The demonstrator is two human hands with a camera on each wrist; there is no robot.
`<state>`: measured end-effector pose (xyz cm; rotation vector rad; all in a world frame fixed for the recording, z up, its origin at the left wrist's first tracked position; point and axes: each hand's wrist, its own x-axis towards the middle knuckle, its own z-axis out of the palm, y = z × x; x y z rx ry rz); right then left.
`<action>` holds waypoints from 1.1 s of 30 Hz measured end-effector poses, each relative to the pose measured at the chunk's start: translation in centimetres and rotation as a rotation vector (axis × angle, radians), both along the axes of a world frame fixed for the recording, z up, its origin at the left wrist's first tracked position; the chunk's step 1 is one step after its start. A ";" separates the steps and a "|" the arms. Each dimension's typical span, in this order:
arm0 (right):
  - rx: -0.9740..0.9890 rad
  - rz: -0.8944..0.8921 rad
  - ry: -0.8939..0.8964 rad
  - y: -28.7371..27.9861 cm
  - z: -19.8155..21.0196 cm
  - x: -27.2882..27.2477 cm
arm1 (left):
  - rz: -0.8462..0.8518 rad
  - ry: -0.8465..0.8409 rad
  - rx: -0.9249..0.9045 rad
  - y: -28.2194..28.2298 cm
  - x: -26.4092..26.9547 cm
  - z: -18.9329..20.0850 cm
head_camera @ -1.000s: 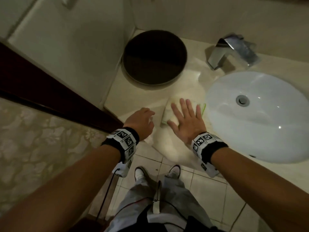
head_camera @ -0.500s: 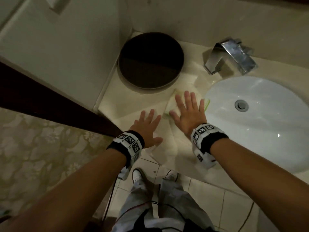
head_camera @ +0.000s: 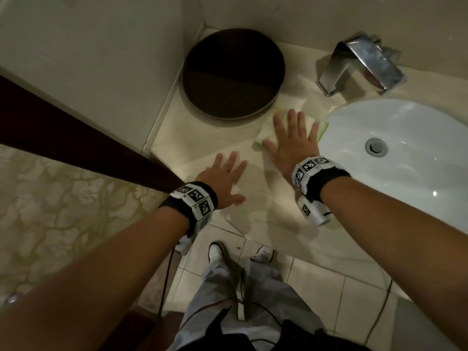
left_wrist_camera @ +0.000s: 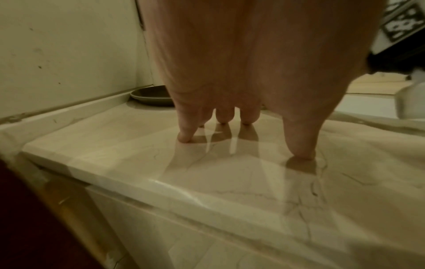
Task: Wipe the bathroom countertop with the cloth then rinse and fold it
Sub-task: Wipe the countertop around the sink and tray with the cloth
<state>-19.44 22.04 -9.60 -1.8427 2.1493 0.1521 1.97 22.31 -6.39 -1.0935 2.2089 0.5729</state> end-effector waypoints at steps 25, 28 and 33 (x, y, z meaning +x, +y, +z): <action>0.015 -0.083 0.012 17.2 -0.4 11.4 | -0.140 -0.016 -0.022 0.0 0.7 0.3; 0.002 -0.122 -0.008 18.7 -0.4 10.7 | -0.149 -0.015 -0.022 -0.1 0.7 0.4; 0.071 -0.201 0.019 22.3 0.0 8.6 | -0.172 -0.039 -0.022 0.1 0.9 0.6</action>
